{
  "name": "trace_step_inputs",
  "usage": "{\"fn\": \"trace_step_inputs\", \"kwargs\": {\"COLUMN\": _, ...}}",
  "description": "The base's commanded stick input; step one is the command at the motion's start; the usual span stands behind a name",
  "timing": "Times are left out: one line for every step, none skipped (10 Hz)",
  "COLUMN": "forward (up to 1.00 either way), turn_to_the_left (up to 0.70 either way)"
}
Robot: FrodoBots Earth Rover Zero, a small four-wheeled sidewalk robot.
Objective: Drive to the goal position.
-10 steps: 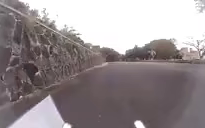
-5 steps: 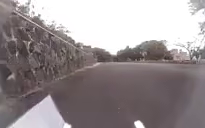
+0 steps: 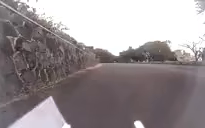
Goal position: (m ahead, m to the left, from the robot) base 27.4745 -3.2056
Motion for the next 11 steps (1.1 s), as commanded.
{"fn": "trace_step_inputs", "kwargs": {"forward": 1.0, "turn_to_the_left": 0.0}}
{"fn": "trace_step_inputs", "kwargs": {"forward": 1.0, "turn_to_the_left": 0.0}}
{"fn": "trace_step_inputs", "kwargs": {"forward": 1.0, "turn_to_the_left": 0.0}}
{"fn": "trace_step_inputs", "kwargs": {"forward": 1.0, "turn_to_the_left": 0.0}}
{"fn": "trace_step_inputs", "kwargs": {"forward": 1.0, "turn_to_the_left": 0.0}}
{"fn": "trace_step_inputs", "kwargs": {"forward": 1.0, "turn_to_the_left": -0.06}}
{"fn": "trace_step_inputs", "kwargs": {"forward": 1.0, "turn_to_the_left": -0.22}}
{"fn": "trace_step_inputs", "kwargs": {"forward": 1.0, "turn_to_the_left": -0.37}}
{"fn": "trace_step_inputs", "kwargs": {"forward": 1.0, "turn_to_the_left": 0.0}}
{"fn": "trace_step_inputs", "kwargs": {"forward": 1.0, "turn_to_the_left": 0.0}}
{"fn": "trace_step_inputs", "kwargs": {"forward": 1.0, "turn_to_the_left": -0.3}}
